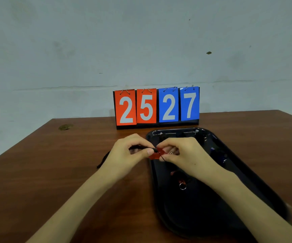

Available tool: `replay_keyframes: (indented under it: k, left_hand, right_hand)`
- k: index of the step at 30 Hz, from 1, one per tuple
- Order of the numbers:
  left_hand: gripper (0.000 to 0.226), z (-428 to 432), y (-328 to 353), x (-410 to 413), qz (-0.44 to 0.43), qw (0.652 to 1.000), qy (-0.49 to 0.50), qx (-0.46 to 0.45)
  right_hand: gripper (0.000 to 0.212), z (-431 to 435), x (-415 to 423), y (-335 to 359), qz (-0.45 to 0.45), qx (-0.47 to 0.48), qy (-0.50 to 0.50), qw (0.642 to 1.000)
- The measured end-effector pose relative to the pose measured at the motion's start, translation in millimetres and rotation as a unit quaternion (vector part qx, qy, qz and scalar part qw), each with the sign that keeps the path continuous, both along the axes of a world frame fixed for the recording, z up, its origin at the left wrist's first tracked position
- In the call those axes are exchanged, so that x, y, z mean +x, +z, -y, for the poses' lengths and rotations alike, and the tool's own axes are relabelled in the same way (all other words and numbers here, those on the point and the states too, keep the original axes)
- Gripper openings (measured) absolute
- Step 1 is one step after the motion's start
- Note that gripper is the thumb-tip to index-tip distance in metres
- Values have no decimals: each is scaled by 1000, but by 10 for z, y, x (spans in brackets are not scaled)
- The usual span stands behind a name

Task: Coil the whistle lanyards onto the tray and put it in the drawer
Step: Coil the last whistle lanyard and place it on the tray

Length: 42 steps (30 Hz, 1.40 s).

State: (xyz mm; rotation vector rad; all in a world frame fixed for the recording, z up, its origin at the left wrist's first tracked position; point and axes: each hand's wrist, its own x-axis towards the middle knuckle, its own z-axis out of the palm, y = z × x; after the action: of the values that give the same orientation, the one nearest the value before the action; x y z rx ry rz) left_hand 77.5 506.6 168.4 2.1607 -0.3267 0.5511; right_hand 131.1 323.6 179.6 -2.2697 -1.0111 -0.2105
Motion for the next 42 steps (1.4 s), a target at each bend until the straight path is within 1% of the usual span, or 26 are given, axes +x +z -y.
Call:
replay_keyframes:
  k: [2,4,5,6,8,10,12,14,16,19,21,24,27,30,33,36,38,40,42]
  left_hand:
    - [12,-19,41,-15,-19,999,2,-36]
    - [11,-53,100,-51,-85,990,-25,-108]
    - [15,-71,111,-62,-134,976,-56,-160]
    - [16,-78,108,-66,-184,955,-88,-216]
    - [15,-62,85,-68,-244,909,-128,-312]
    - [14,-20,50,-43,-251,884,-151,-365]
    - [13,30,19,-27,-247,876,-159,-384]
    - [13,73,-3,-30,-250,880,-157,-373]
    - [18,108,-33,-40,-239,906,-140,-321]
    - [25,167,-54,-49,-212,944,-85,-236]
    - [24,209,-59,-44,-198,961,-51,-188]
    - [20,235,-85,-49,-161,982,3,-99]
    - [13,220,-103,-92,-85,996,9,5]
    - [6,182,-63,-114,-22,997,13,69]
    - [5,127,-3,-115,4,998,3,69]
    - [5,67,49,-112,5,999,2,43]
    - [3,44,78,-112,-6,1000,5,26]
    - [1,33,121,-107,-26,1000,7,1]
    - [5,10,160,-103,-66,996,0,-52]
  right_hand:
    - [22,-16,-24,1,-61,28,18,998]
    - [20,-26,-51,18,-138,58,49,988]
    - [18,-28,-68,32,-176,73,67,979]
    - [17,-28,-84,48,-208,91,86,970]
    - [15,-28,-110,78,-252,139,116,951]
    - [15,-26,-113,92,-274,195,117,934]
    - [15,-28,-102,80,-287,253,98,919]
    - [15,-34,-85,58,-279,296,70,911]
    - [15,-41,-71,33,-256,324,38,910]
    - [16,-37,-45,-14,-169,317,-41,932]
    - [16,-18,-25,-40,-98,287,-96,948]
    - [15,2,-15,-70,7,218,-135,966]
    - [15,9,-1,-123,98,120,-128,980]
    - [15,8,9,-141,146,49,-85,984]
    - [17,18,7,-116,134,16,-46,990]
    - [16,24,13,-105,80,0,12,997]
    - [14,7,-12,-86,8,9,40,999]
    - [16,-16,-67,-50,-74,40,61,995]
    - [19,-30,-111,-7,-139,75,79,984]
